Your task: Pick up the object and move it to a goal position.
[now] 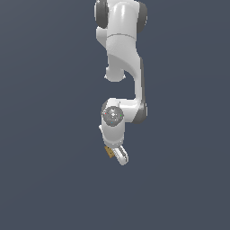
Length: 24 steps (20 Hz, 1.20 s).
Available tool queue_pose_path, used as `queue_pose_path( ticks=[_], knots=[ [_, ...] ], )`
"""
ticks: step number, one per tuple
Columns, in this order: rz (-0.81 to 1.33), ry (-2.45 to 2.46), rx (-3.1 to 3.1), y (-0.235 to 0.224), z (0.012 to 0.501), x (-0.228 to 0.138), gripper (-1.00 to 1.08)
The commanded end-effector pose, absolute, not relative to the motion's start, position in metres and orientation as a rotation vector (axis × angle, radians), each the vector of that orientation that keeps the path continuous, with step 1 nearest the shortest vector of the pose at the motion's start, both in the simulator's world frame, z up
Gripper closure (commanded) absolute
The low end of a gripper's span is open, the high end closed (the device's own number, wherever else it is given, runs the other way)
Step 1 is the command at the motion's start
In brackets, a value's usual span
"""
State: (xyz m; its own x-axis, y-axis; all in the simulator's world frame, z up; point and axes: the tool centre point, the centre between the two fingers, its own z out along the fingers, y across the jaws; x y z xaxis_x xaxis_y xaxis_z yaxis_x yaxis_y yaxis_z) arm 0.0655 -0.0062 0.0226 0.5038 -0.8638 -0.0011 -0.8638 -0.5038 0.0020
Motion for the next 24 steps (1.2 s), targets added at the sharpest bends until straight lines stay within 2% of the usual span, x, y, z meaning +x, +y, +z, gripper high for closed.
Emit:
queue_pose_path(
  ticks=[1,9,24],
  knots=[
    [-0.001,-1.564,2.725,0.001,0.031,0.061,1.08],
    [-0.002,-1.564,2.726,0.037,0.073,0.031,1.08],
    [0.000,-1.564,2.725,0.137,0.188,-0.048,1.08]
  ],
)
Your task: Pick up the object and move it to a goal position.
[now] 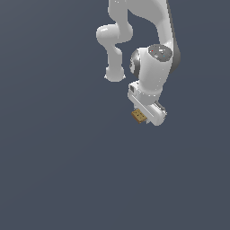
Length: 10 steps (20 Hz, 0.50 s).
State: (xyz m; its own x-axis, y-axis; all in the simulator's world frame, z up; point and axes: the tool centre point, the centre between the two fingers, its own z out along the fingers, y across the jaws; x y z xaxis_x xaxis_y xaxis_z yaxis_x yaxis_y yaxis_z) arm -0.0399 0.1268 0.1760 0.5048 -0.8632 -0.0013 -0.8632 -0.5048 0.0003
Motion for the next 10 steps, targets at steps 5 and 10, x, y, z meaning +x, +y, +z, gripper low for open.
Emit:
queue_pose_path(
  ticks=[5,10],
  knots=[
    [-0.001,1.564,-2.725,0.167,0.223,-0.070,1.08],
    [-0.002,1.565,-2.725,0.189,0.250,-0.086,1.08]
  ],
)
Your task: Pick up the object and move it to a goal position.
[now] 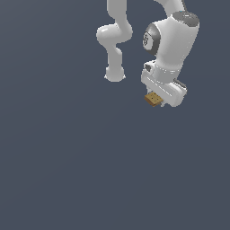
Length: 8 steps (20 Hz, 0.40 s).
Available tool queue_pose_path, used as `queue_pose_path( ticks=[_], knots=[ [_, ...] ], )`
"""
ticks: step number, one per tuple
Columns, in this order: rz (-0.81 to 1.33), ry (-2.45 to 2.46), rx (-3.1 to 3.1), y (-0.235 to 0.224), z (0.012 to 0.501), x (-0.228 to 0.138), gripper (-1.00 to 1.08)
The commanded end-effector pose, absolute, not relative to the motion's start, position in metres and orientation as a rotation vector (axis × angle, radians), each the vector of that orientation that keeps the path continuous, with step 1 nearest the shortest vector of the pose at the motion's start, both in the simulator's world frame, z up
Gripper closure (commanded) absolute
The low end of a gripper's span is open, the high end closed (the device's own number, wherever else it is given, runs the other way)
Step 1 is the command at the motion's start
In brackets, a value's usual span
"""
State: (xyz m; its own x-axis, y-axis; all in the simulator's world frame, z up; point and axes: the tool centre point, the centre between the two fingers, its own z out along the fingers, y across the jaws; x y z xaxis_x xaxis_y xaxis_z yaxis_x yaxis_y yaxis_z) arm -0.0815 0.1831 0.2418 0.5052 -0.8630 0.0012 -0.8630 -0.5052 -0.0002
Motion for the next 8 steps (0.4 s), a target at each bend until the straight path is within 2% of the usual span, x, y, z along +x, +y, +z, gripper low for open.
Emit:
queue_pose_path(
  ticks=[1,8],
  knots=[
    [0.002,-1.564,2.724,0.193,0.254,-0.089,1.08],
    [0.001,-1.564,2.724,0.205,0.267,-0.096,1.08]
  ],
)
